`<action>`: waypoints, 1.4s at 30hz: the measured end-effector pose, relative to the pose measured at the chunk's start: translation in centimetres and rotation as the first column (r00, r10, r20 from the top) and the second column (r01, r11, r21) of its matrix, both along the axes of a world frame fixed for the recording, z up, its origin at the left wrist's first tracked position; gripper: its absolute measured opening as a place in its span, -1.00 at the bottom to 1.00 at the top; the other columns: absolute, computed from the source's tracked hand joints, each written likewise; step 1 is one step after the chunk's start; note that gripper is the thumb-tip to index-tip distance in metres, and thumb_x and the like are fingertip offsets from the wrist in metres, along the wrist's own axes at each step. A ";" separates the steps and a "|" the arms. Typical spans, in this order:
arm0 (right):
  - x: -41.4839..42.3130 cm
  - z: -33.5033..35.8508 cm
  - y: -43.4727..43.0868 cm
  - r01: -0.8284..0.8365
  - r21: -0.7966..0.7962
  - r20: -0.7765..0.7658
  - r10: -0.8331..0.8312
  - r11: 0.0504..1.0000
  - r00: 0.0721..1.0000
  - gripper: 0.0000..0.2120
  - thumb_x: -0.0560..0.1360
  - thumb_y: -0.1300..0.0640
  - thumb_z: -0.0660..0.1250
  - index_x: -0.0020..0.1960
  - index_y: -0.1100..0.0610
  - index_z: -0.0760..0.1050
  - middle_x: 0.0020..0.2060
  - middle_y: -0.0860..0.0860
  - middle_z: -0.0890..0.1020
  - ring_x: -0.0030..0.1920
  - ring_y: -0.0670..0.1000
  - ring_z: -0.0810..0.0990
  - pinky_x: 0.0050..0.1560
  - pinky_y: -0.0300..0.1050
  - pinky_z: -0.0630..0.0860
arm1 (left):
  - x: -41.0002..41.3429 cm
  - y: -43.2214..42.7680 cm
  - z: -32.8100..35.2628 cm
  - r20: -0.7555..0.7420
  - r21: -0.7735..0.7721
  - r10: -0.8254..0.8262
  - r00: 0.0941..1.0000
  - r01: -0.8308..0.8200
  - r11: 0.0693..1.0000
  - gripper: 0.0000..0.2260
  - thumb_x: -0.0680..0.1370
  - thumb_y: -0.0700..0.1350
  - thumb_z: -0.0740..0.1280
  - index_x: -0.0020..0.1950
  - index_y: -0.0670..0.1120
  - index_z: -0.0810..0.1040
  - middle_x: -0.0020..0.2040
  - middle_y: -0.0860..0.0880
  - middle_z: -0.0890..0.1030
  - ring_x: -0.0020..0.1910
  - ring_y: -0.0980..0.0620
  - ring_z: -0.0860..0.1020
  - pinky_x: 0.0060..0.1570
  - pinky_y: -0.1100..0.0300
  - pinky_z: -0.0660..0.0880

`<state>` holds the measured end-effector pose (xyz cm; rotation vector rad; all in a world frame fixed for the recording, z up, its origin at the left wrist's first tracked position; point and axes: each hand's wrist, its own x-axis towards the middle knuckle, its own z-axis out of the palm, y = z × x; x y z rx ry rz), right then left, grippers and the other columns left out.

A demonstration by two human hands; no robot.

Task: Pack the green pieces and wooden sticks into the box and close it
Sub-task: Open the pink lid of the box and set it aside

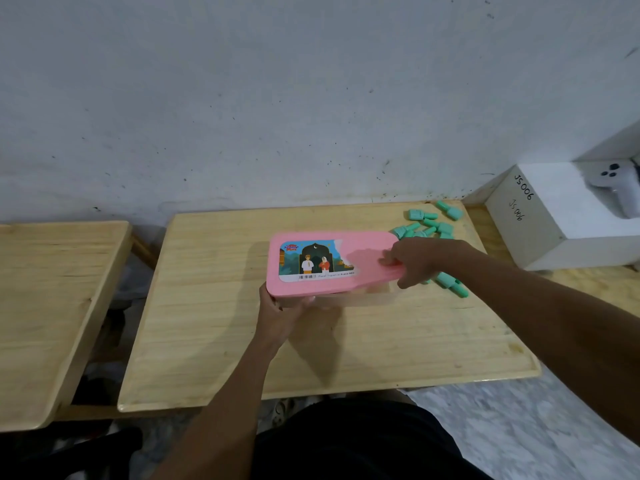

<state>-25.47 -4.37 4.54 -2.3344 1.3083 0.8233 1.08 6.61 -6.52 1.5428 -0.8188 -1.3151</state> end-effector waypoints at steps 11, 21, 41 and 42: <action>-0.8 -0.5 0.5 0.050 -0.011 0.022 -0.050 0.999 0.999 -0.38 0.42 -0.05 0.35 0.44 0.06 0.33 0.25 0.08 0.52 0.11 0.06 0.55 0.18 -0.02 0.53 | -1.0 0.0 -0.6 -0.004 0.059 -0.014 1.000 0.014 0.998 -0.25 0.39 -0.02 0.52 0.39 0.03 0.10 0.33 0.06 0.36 0.32 0.08 0.37 0.24 0.11 0.45; -1.1 -0.6 1.7 0.065 -0.003 0.058 -0.065 0.998 0.996 -0.41 0.46 -0.02 0.32 0.46 0.03 0.31 0.30 0.07 0.49 0.16 0.06 0.52 0.25 -0.02 0.47 | -1.5 0.6 -0.7 -0.017 0.082 -0.019 1.000 0.020 0.996 -0.28 0.42 -0.12 0.50 0.39 -0.03 0.07 0.31 0.03 0.37 0.24 0.11 0.41 0.14 0.20 0.43; -0.3 0.6 1.3 0.591 -0.435 0.680 -0.182 0.679 0.710 -0.69 0.63 0.07 0.12 0.29 0.06 0.51 -0.03 0.13 0.69 -0.12 0.15 0.62 -0.16 -0.04 0.53 | -0.1 -1.1 1.4 0.567 0.019 0.201 0.799 -0.257 0.966 -0.73 0.58 -0.12 0.24 -0.22 -0.27 0.53 -0.34 -0.10 0.51 -0.26 -0.11 0.47 -0.25 0.19 0.28; 0.2 0.6 1.5 0.603 -0.453 0.697 -0.161 0.656 0.699 -0.69 0.63 0.07 0.13 0.30 0.06 0.51 -0.02 0.12 0.69 -0.11 0.15 0.62 -0.16 -0.08 0.51 | -0.4 -1.2 1.4 0.569 0.026 0.197 0.798 -0.257 0.966 -0.72 0.58 -0.14 0.25 -0.24 -0.29 0.53 -0.38 -0.08 0.48 -0.29 -0.10 0.45 -0.28 0.19 0.28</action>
